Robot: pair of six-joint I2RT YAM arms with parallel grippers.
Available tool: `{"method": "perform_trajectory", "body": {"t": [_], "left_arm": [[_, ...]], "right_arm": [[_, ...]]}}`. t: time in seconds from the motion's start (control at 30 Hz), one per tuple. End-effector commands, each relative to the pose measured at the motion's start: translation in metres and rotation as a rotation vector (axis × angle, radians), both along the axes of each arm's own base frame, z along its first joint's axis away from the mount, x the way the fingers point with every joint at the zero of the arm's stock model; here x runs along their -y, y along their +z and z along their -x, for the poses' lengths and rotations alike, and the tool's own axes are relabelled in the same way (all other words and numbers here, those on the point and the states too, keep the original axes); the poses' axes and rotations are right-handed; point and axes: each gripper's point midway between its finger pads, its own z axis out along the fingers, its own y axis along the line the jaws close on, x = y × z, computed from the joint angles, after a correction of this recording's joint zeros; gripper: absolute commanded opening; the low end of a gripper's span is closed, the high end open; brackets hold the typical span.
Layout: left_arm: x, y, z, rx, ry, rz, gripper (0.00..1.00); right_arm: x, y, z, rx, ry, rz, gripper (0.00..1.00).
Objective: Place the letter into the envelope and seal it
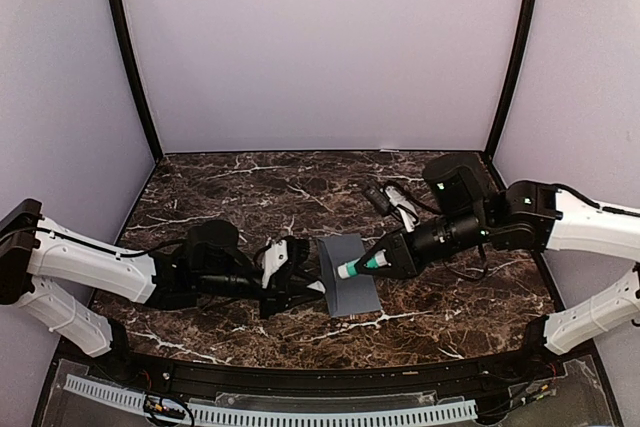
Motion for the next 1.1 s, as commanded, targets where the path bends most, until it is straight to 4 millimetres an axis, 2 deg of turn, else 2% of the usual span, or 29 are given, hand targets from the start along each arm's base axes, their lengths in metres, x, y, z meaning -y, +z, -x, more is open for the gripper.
{"method": "perform_trajectory", "body": {"t": [0.0, 0.1, 0.23, 0.3, 0.47, 0.77, 0.87, 0.97, 1.07], "left_arm": [[-0.010, -0.005, -0.012, -0.017, 0.092, -0.033, 0.00], [-0.015, -0.006, -0.023, -0.050, 0.178, -0.050, 0.00], [-0.032, -0.018, -0.040, -0.130, 0.338, -0.100, 0.00], [-0.044, -0.031, -0.042, -0.160, 0.396, -0.163, 0.00], [-0.085, -0.048, -0.072, -0.176, 0.669, -0.249, 0.00], [-0.144, -0.092, -0.105, -0.280, 0.985, -0.400, 0.00], [-0.149, -0.100, -0.115, -0.310, 1.036, -0.419, 0.00], [-0.158, -0.117, -0.119, -0.337, 1.075, -0.486, 0.00], [-0.162, -0.123, -0.123, -0.358, 1.099, -0.503, 0.00]], "right_arm": [[0.006, 0.021, -0.009, 0.058, -0.035, -0.043, 0.00], [0.009, 0.022, -0.013, 0.071, -0.055, -0.055, 0.00], [0.014, 0.015, -0.021, 0.102, -0.096, -0.039, 0.00], [0.015, 0.013, -0.025, 0.117, -0.108, -0.039, 0.00], [0.015, 0.005, -0.030, 0.135, -0.125, -0.034, 0.00], [0.026, -0.011, -0.041, 0.168, -0.202, -0.004, 0.00], [0.027, -0.015, -0.038, 0.166, -0.194, -0.015, 0.00], [0.029, -0.018, -0.038, 0.168, -0.199, -0.016, 0.00], [0.030, -0.023, -0.038, 0.168, -0.197, -0.007, 0.00]]}}
